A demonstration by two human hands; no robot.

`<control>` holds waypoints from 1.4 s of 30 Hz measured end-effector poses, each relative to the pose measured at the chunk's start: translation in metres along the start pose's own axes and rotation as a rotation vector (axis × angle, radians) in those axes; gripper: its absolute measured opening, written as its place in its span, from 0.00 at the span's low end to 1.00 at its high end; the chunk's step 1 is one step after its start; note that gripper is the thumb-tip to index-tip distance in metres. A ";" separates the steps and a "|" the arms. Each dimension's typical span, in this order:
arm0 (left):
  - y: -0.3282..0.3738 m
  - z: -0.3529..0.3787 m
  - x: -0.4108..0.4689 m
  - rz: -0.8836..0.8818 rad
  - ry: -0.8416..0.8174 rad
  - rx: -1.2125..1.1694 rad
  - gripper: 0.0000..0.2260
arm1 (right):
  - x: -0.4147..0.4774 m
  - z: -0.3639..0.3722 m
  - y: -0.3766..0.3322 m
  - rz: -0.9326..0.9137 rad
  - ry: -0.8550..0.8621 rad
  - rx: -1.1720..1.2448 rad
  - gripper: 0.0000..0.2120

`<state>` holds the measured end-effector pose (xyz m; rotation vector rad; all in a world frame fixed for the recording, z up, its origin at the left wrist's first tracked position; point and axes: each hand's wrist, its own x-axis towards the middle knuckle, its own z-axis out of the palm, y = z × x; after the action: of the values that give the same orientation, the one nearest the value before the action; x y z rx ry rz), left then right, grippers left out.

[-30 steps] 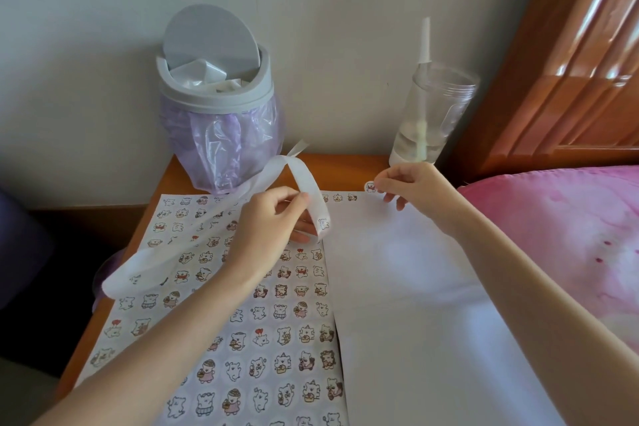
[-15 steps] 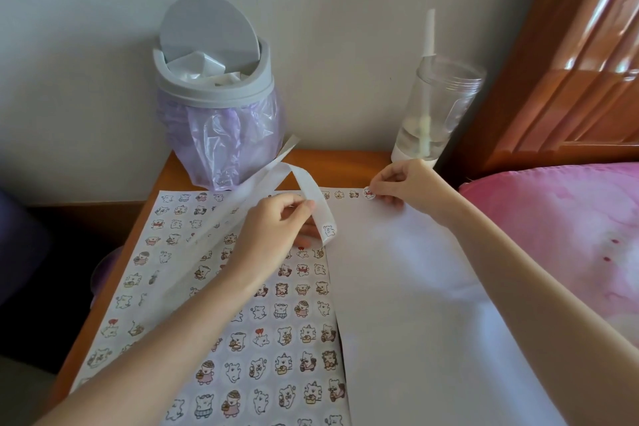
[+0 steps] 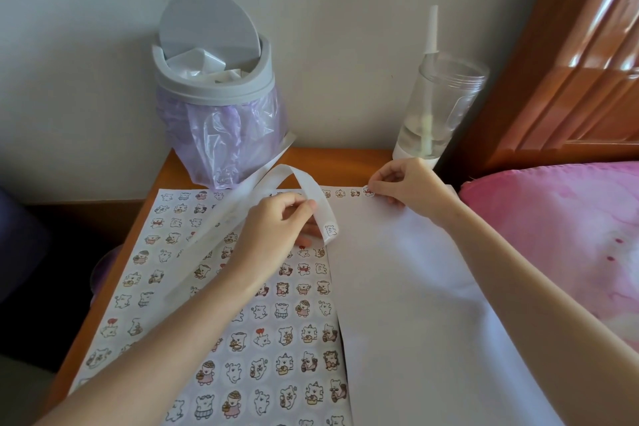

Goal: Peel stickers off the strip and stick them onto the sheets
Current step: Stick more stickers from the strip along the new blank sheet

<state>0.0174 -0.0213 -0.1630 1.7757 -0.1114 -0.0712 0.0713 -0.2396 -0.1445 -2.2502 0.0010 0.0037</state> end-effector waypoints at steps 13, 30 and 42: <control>0.000 0.001 0.000 -0.005 0.011 0.008 0.08 | 0.001 0.000 0.002 -0.019 0.005 -0.031 0.06; 0.000 0.001 -0.001 0.001 0.018 0.037 0.07 | 0.002 0.008 0.009 -0.087 0.091 -0.128 0.04; 0.003 0.001 -0.004 0.036 0.024 0.089 0.07 | 0.002 0.013 0.013 -0.093 0.147 -0.090 0.11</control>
<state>0.0129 -0.0222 -0.1606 1.8620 -0.1306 -0.0191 0.0737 -0.2374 -0.1633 -2.3337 -0.0255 -0.2160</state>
